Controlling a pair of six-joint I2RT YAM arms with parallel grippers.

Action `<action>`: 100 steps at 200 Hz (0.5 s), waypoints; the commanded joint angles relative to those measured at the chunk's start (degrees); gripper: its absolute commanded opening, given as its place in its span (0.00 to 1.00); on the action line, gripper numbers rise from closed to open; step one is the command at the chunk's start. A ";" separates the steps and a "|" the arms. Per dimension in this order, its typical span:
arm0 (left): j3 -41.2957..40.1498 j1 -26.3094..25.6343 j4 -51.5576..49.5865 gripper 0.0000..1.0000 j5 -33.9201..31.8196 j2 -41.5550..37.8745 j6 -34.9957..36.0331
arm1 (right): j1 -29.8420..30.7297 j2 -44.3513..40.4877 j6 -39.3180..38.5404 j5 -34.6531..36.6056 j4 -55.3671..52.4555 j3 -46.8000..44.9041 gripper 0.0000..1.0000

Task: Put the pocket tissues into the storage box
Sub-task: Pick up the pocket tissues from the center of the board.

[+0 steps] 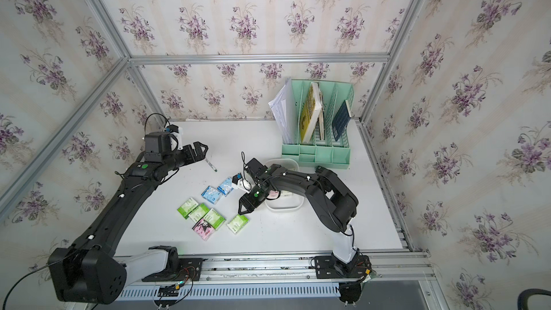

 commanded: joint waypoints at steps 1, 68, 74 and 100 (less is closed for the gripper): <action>0.61 0.06 -0.06 0.99 0.26 0.05 0.35 | 0.76 1.42 -1.82 -0.49 -3.73 0.88 0.59; 0.58 0.27 -0.77 0.99 -0.19 0.05 1.35 | 2.55 3.73 -2.17 0.64 -5.41 2.80 0.55; 0.52 0.32 -0.76 0.99 -0.24 0.05 1.41 | 2.79 3.93 -2.26 0.86 -5.61 3.05 0.55; 0.32 0.39 -1.02 0.99 -0.41 -0.21 1.70 | 3.43 4.44 -2.54 1.69 -6.31 3.77 0.54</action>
